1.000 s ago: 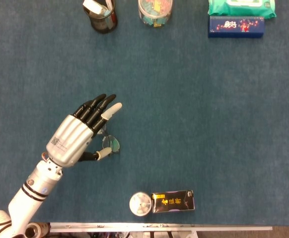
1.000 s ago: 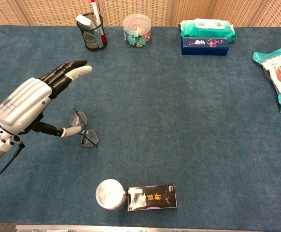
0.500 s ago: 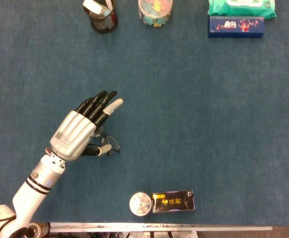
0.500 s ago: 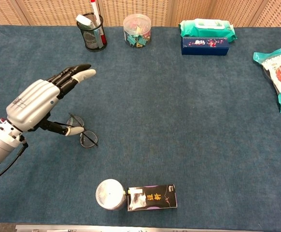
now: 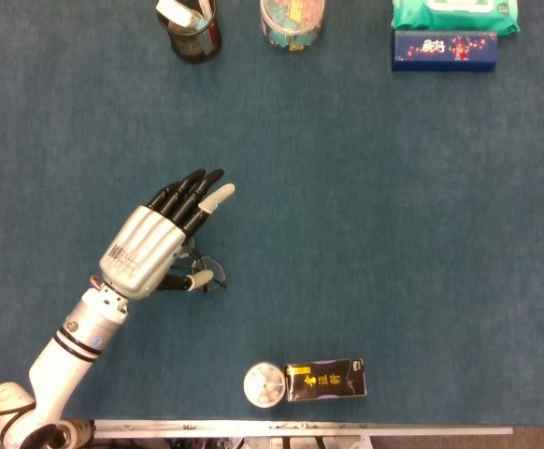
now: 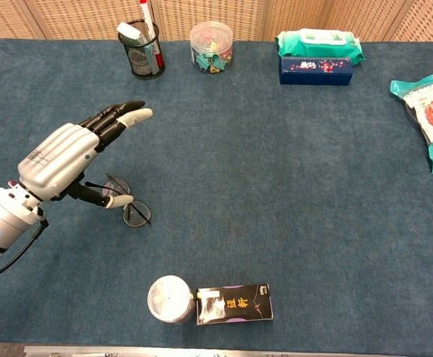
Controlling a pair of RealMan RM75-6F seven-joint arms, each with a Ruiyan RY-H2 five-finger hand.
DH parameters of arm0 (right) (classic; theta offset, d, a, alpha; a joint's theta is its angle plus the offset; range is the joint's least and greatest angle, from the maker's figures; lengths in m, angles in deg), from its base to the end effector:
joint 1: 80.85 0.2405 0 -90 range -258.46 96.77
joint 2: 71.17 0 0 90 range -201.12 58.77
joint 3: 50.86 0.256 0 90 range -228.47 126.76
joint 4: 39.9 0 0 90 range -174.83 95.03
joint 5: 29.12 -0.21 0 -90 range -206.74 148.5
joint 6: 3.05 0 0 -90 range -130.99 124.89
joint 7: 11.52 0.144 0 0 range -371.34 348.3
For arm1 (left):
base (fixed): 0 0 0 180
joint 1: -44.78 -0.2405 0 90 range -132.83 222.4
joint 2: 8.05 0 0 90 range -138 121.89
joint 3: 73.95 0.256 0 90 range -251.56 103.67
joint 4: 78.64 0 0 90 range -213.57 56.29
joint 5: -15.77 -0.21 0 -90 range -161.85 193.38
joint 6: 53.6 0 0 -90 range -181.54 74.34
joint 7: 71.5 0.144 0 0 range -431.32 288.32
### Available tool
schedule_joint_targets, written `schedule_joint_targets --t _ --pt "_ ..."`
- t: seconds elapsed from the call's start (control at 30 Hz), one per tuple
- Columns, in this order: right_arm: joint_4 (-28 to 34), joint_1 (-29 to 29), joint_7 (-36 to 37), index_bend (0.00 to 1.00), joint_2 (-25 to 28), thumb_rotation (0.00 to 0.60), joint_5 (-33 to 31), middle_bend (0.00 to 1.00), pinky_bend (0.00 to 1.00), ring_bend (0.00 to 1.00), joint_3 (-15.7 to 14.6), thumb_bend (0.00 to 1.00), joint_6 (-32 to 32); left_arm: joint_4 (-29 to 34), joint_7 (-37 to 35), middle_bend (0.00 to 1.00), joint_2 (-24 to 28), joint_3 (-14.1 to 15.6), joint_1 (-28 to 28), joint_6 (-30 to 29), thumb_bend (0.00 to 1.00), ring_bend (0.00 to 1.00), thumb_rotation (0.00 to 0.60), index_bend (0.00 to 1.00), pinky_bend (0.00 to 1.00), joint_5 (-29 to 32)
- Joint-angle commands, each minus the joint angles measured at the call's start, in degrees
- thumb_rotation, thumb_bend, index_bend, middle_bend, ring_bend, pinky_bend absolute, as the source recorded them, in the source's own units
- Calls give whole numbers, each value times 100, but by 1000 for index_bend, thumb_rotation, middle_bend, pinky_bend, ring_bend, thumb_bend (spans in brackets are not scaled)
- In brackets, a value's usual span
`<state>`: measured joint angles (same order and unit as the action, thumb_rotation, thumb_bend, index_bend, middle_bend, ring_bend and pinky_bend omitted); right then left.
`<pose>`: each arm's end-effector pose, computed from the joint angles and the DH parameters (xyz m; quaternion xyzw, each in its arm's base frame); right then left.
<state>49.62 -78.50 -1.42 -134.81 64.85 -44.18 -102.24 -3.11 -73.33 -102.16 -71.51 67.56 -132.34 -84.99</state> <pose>-0.2902 -0.1747 0.1988 0.5459 -0.3088 0.5279 0.5727 -0.2009 0.2237 -0.0225 -0.7205 -0.3372 -0.5063 0.3328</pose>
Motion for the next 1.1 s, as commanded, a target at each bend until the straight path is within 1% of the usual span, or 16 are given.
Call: schedule_joint_targets --t 0.03,0.37,0.87,1.1 --pt "1 -1 2 294 2 600 -2 419 305 314 0 207 0 -55 -33 0 -40 2 15 19 83 13 600 0 173 25" --pt "3 -4 5 294 4 600 3 419 304 314 2 207 -7 -287 -67 0 -157 -6 50 59 83 13 600 0 173 125" --pt "16 -5 -9 294 6 600 8 419 305 314 -1 207 -4 -650 -43 0 -344 -26 21 -189 82 13 600 0 174 108" --pt "19 -5 -13 294 4 600 10 419 304 314 0 207 -4 -727 36 0 -392 -21 11 -252 84 14 600 0 173 103"
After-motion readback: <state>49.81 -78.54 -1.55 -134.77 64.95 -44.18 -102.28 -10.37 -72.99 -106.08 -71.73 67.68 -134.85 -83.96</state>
